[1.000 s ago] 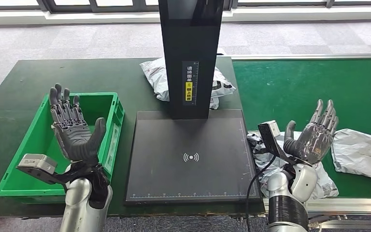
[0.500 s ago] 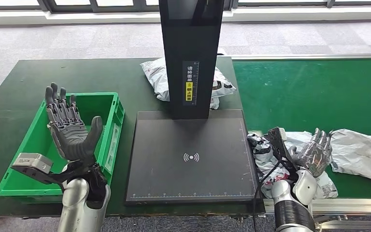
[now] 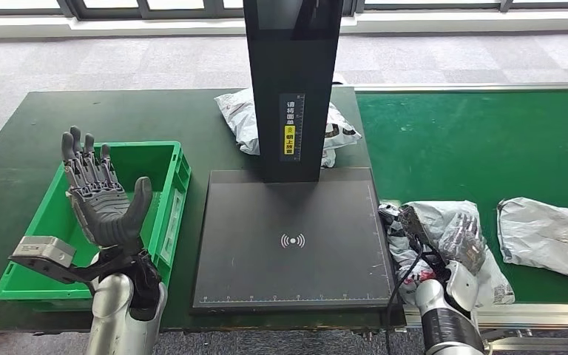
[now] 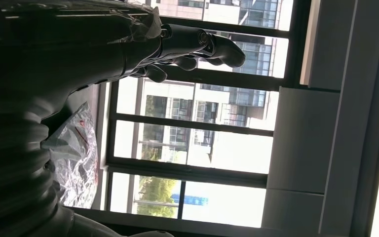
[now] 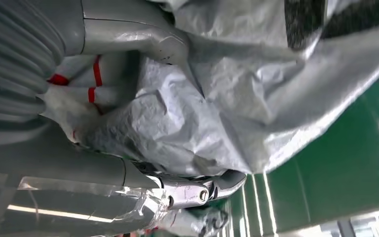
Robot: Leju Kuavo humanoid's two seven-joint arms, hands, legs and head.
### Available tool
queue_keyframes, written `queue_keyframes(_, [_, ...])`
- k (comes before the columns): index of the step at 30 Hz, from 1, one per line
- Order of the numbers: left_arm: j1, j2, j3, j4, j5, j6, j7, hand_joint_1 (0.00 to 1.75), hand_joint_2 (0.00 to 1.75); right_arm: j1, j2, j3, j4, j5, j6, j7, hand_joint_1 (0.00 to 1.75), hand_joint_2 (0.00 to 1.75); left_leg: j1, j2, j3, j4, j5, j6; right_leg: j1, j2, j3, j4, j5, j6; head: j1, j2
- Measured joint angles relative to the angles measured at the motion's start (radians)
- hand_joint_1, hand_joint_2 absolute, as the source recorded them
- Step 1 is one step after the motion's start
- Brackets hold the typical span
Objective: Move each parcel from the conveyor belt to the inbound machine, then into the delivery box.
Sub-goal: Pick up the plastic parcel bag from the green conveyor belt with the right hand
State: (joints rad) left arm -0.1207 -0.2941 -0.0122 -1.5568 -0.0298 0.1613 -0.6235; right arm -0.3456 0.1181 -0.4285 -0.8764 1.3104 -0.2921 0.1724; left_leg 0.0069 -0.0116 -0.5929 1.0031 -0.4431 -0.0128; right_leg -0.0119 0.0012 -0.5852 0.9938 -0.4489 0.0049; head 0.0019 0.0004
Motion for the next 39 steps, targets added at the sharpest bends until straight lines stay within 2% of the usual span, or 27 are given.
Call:
queue_keyframes(2, [0.0, 0.0, 0.0, 0.0, 0.0, -0.002, 0.002, 0.0, 1.75, -0.001, -0.004, 0.003, 0.015, -0.02, 0.06, -0.005, 0.02, 1.75, 0.0, 0.0, 0.0, 0.0, 0.0, 0.0, 0.0, 0.0, 0.0, 0.0, 0.0, 0.0, 0.0, 0.0])
queue_keyframes(6, [0.0, 0.0, 0.0, 0.0, 0.0, -0.006, 0.003, 0.0, 1.75, -0.003, -0.01, 0.013, 0.035, -0.034, 0.088, -0.012, 1.75, 1.75, 0.0, 0.0, 0.0, 0.0, 0.0, 0.0, 0.0, 0.0, 0.0, 0.0, 0.0, 0.0, 0.0, 0.0])
queue_keyframes(18, [0.006, 0.0, 0.002, -0.012, -0.003, -0.008, 0.014, 0.0, 1.75, 0.002, -0.017, 0.033, 0.026, -0.058, 0.08, -0.009, 1.75, 1.75, 0.0, 0.0, 0.001, 0.0, 0.0, 0.0, 0.0, 0.0, 0.0, 0.0, 0.0, 0.0, 0.0, 0.0])
queue_keyframes(22, [0.013, 0.0, 0.005, -0.029, -0.005, -0.007, 0.017, 0.0, 1.75, 0.029, -0.012, 0.036, -0.038, -0.075, -0.007, -0.01, 1.75, 1.75, 0.0, 0.0, 0.0, 0.0, 0.0, 0.0, 0.0, 0.0, 0.0, 0.0, 0.0, 0.0, 0.0, 0.0])
queue_keyframes(25, [0.016, 0.0, 0.007, -0.039, -0.006, -0.006, 0.02, 0.0, 1.75, 0.051, -0.004, 0.036, -0.103, -0.083, -0.108, -0.031, 1.75, 1.75, 0.0, 0.0, 0.0, 0.0, 0.0, 0.0, 0.0, 0.0, 0.0, 0.0, 0.0, 0.0, 0.0, 0.0])
queue_keyframes(30, [0.017, 0.0, 0.01, -0.043, -0.006, -0.006, 0.022, 0.0, 1.75, 0.094, 0.017, 0.048, -0.249, -0.127, -0.364, -0.163, 1.75, 1.75, 0.0, -0.001, -0.001, 0.0, 0.0, 0.0, 0.0, -0.001, -0.001, 0.0, 0.0, 0.0, 0.0, 0.0])
queue_keyframes(32, [0.017, 0.0, 0.01, -0.043, -0.006, -0.006, 0.022, 0.0, 1.75, 0.103, 0.024, 0.052, -0.292, -0.134, -0.392, -0.182, 1.75, 1.75, 0.0, 0.0, -0.001, 0.0, 0.0, 0.0, 0.0, 0.0, -0.001, 0.0, 0.0, 0.0, 0.0, 0.0])
queue_keyframes(39, [0.017, 0.0, 0.01, -0.043, -0.006, -0.006, 0.022, 0.0, 1.75, 0.124, 0.036, 0.052, -0.361, -0.137, -0.394, -0.188, 1.75, 1.75, 0.0, 0.0, -0.001, 0.0, 0.0, 0.0, -0.001, -0.001, 0.0, 0.0, 0.0, 0.0, 0.0, 0.0])
